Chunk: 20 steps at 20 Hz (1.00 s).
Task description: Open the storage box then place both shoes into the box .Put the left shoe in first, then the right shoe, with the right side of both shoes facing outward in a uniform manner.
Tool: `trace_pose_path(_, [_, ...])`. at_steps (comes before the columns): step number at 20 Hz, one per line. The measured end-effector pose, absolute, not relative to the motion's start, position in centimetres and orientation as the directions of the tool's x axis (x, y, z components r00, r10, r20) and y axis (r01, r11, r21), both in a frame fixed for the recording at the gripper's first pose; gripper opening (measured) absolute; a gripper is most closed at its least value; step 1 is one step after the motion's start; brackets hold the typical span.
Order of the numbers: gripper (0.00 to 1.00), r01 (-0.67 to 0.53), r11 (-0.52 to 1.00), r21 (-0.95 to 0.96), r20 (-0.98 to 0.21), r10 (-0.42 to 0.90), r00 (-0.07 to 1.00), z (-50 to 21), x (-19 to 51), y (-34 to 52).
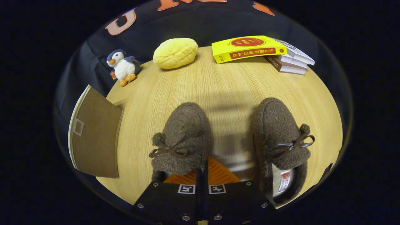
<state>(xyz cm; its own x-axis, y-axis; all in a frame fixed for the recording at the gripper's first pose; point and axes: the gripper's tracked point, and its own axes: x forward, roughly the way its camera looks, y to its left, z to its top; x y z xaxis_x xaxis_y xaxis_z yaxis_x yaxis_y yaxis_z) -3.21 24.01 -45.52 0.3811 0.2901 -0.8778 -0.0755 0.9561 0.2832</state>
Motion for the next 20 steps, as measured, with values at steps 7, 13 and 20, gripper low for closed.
trace_pose_path(7, [0.01,-0.105,0.924,0.368,-0.819,0.376,0.434,-40.6,-2.2,26.4])
trace_pose_path(13, [0.01,-0.123,0.916,0.382,-0.799,0.394,0.454,-32.5,-1.1,29.0])
trace_pose_path(20, [0.01,-0.210,0.882,0.421,-0.757,0.470,0.454,-23.0,0.0,38.8])
